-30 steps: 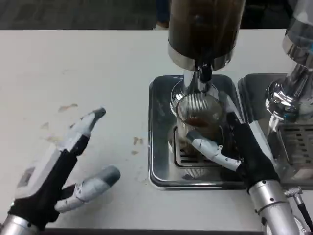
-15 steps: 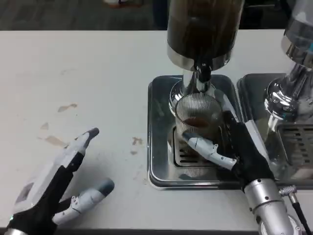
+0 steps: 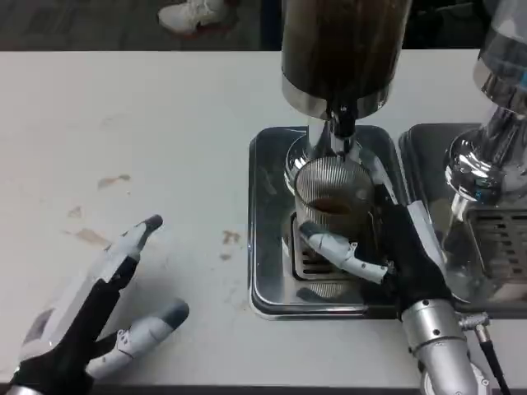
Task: Grasp the cup under the faucet to collect the drink, then remove the cup.
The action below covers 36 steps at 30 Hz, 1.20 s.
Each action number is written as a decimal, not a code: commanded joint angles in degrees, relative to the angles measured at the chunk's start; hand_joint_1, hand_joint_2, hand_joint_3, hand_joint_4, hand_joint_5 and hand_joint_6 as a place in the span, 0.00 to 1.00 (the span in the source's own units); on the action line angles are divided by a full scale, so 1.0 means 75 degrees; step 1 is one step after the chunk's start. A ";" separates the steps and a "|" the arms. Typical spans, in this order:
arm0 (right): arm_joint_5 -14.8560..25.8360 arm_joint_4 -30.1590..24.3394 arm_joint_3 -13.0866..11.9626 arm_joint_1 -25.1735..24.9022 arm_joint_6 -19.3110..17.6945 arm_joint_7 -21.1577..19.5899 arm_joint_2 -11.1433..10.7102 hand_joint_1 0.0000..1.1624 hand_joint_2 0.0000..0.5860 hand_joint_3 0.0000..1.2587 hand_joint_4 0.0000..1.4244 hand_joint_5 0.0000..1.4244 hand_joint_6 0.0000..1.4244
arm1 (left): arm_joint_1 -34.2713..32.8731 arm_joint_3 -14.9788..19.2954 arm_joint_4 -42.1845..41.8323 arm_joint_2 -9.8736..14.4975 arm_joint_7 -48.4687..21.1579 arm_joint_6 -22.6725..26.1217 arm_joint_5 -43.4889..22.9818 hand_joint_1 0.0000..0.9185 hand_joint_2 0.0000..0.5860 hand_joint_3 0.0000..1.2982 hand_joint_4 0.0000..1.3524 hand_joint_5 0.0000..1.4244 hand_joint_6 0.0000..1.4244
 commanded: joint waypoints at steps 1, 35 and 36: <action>-0.0069 0.0066 0.0075 -0.0025 0.0166 -0.0137 0.0140 0.70 0.30 0.00 0.00 0.00 0.06 | -0.0007 -0.0066 0.0051 0.0073 0.0093 0.0023 -0.0070 0.00 0.23 0.00 0.00 0.00 0.00; -0.0079 0.0818 0.0264 -0.0310 0.0129 -0.0579 0.0476 0.87 0.33 0.14 0.26 0.28 0.39 | 0.0250 -0.0002 -0.0051 -0.0037 -0.0012 0.0135 -0.0661 0.00 0.23 0.00 0.00 0.00 0.00; -0.0086 0.0863 0.0263 -0.0330 0.0108 -0.0619 0.0484 0.88 0.33 0.18 0.28 0.30 0.41 | 0.0260 -0.0005 -0.0057 -0.0038 -0.0008 0.0138 -0.0669 0.00 0.23 0.00 0.00 0.00 0.00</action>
